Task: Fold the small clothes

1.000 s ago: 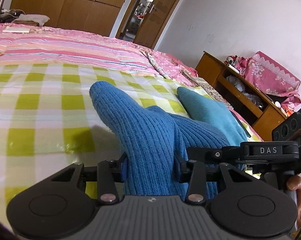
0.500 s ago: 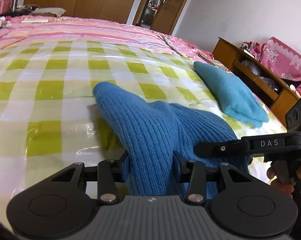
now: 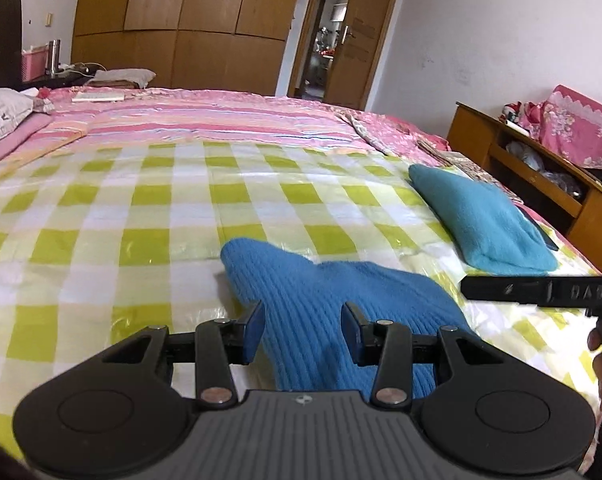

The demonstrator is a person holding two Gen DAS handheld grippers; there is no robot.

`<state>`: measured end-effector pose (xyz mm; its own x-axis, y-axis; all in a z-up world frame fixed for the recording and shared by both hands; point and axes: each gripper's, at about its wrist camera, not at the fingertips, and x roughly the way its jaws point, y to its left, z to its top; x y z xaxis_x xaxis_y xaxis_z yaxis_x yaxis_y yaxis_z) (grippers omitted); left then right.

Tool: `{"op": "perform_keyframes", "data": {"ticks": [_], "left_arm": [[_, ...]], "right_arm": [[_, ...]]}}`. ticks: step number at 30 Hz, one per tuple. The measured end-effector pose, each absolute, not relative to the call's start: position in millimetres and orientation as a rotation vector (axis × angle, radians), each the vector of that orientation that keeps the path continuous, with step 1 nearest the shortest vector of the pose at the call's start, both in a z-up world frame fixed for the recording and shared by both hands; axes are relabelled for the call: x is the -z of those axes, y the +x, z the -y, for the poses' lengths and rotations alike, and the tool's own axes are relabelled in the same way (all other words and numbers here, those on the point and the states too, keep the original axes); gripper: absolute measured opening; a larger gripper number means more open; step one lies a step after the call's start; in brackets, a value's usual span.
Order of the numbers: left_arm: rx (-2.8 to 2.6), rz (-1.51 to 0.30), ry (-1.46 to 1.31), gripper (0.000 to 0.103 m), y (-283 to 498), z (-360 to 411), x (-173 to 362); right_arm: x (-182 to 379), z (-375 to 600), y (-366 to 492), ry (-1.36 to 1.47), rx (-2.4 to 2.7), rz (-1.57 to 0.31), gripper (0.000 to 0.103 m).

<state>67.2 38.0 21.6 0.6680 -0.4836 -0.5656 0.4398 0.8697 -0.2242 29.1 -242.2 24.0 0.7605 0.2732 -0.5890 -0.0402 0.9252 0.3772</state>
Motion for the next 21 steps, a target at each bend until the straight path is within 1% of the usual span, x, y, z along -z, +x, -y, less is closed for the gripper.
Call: {"op": "perform_keyframes", "data": {"ticks": [5,8,14,21], "left_arm": [[0.470,-0.657,0.017,0.046,72,-19,-10],[0.460,-0.681,0.030,0.047,76,-17,-1],[0.448,-0.704,0.046,0.047,78,-15,8],[0.433,-0.698,0.012,0.047,65,-23,-6]], "right_arm": [[-12,219,49,0.294,-0.207,-0.726,0.024],[4,217,58,0.282,-0.190,-0.764,0.019],[25,224,65,0.295,-0.166,-0.792,0.019],[10,222,56,0.292,-0.161,-0.770,0.019]]}}
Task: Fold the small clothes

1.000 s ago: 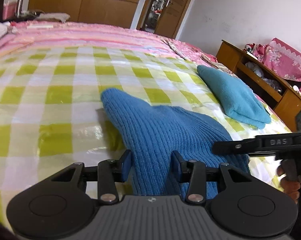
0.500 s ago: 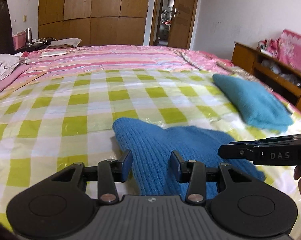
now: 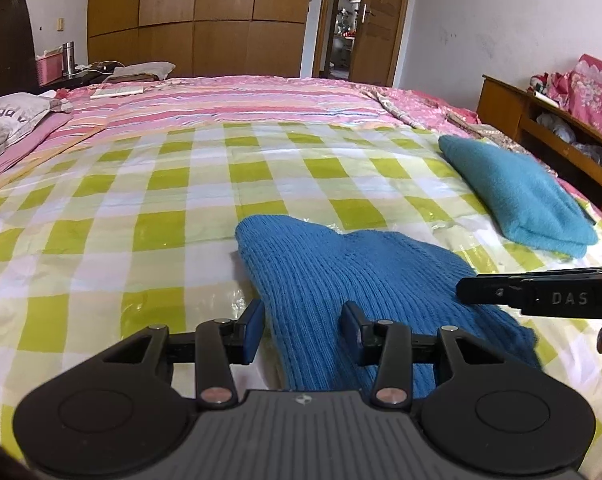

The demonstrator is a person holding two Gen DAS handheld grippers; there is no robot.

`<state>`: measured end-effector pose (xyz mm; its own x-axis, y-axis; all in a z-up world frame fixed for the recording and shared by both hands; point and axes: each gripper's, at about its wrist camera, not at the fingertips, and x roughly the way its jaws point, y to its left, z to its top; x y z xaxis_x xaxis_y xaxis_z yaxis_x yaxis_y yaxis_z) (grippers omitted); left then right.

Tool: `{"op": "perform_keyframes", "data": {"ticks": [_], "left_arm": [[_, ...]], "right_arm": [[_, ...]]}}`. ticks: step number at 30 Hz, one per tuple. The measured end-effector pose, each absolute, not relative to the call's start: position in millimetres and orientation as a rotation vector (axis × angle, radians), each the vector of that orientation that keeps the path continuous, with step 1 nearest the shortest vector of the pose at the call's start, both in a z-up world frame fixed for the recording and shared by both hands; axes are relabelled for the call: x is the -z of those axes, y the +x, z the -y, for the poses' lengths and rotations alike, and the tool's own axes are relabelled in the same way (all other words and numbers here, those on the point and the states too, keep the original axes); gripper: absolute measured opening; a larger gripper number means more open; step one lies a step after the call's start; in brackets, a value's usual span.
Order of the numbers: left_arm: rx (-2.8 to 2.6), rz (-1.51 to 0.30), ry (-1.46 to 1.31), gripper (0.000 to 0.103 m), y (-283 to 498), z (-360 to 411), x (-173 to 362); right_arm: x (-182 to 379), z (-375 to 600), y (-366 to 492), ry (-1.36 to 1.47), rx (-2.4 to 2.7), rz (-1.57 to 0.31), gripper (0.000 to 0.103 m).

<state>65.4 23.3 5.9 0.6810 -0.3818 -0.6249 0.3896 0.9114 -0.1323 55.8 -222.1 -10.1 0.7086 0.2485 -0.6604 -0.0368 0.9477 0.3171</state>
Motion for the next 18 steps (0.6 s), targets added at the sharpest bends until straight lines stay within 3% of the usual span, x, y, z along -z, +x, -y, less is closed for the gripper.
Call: {"op": "perform_keyframes", "data": {"ticks": [8,18], "left_arm": [[0.464,-0.698,0.016,0.047,26,-28,-8],[0.439,-0.773,0.086,0.047,13,-17,15]], "right_arm": [[-14,214,9,0.260,-0.217,-0.745,0.019],[15,206,-11,0.185,-0.161,-0.832,0.016]]}}
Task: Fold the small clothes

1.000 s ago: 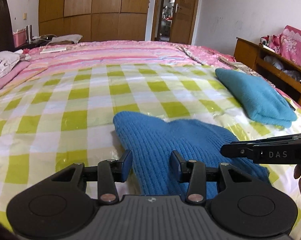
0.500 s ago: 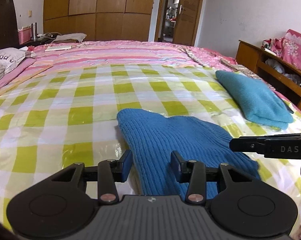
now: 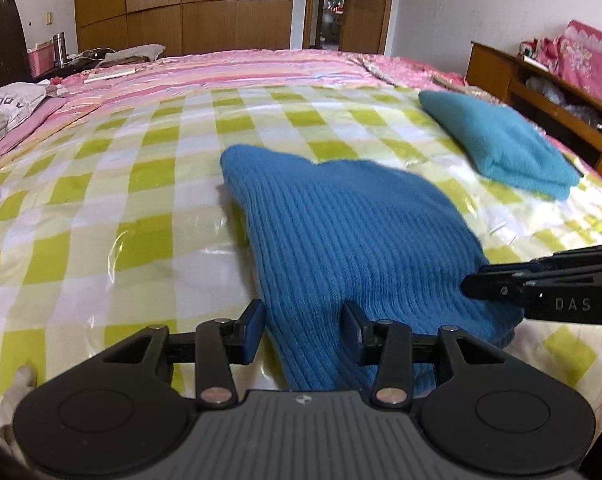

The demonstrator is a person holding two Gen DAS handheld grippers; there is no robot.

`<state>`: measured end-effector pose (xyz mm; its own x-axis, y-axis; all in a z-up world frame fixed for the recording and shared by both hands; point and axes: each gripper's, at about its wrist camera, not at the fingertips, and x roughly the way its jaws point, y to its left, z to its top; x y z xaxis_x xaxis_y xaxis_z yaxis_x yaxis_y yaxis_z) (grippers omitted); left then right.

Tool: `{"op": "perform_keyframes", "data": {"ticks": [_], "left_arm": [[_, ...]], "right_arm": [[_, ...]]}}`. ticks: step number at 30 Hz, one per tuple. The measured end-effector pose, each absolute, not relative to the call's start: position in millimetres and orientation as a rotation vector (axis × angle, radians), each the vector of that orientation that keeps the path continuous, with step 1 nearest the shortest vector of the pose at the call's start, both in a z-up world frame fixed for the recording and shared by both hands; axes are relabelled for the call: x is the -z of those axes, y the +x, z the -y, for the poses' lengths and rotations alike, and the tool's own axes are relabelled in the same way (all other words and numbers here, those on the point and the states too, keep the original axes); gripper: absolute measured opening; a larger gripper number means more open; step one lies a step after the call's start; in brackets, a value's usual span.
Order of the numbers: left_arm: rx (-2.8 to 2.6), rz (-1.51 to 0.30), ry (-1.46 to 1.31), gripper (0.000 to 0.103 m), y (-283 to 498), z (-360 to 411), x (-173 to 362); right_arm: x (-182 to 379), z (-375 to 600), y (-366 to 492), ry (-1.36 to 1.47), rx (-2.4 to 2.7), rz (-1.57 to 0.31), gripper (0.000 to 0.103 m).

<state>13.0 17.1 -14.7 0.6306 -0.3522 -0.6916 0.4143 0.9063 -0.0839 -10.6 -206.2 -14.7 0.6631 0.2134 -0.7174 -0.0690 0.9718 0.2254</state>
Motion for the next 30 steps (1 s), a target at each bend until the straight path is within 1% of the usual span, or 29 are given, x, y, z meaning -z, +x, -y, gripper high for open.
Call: {"op": "perform_keyframes", "data": {"ticks": [7,13,16,21,30], "left_arm": [[0.423,-0.781,0.070,0.047,7,-20,11],[0.419,-0.789,0.057,0.047,-4,-22,9],[0.413,-0.808,0.059,0.047,-7,-20,14],[0.407,-0.817,0.071,0.047,-14,-18,18],[0.403,-0.808,0.075,0.047,-31,-15,12]], "right_arm": [[16,212,-15,0.199,-0.141,-0.833,0.017],[-3,213,-36,0.210,-0.154,-0.792,0.022],[1,207,-42,0.203,-0.162,-0.812,0.022],[14,203,-46,0.201,-0.147,-0.848,0.025],[-3,194,-67,0.212,-0.158,-0.801,0.027]]}}
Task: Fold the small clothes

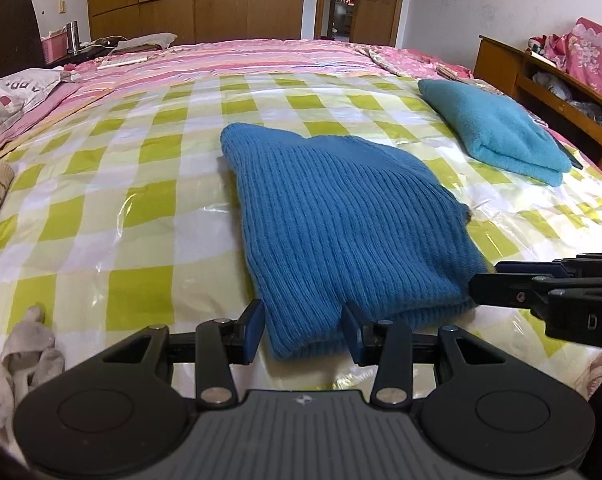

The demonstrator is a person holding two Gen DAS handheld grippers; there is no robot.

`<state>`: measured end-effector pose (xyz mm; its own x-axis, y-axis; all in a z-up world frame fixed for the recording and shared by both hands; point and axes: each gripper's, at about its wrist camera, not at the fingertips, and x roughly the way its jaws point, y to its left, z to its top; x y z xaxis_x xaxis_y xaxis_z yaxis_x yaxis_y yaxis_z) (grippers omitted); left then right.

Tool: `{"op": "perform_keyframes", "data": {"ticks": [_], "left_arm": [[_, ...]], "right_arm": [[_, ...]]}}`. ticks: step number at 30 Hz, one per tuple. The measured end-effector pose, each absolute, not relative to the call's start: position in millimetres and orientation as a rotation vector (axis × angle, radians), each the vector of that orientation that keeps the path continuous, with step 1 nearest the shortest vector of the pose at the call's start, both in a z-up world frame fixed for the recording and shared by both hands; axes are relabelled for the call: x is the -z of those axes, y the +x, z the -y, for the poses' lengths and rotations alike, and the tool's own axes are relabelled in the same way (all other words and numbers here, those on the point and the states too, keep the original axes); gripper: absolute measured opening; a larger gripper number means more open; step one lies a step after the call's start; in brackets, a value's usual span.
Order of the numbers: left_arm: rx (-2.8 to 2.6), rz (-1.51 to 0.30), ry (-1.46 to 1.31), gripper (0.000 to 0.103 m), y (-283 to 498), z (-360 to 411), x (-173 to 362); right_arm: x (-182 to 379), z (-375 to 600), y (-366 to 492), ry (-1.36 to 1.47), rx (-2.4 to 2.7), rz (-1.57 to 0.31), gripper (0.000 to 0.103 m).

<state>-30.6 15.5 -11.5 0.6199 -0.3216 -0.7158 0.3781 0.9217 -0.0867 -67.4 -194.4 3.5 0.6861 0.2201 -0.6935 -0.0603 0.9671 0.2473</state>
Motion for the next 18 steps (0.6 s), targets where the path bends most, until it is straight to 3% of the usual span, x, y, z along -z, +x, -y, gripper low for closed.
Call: {"op": "perform_keyframes", "data": {"ticks": [18], "left_arm": [[0.401,-0.843,0.076,0.067,-55,-11,20]], "right_arm": [[16,177,-96,0.236,-0.131,-0.837,0.039]]}}
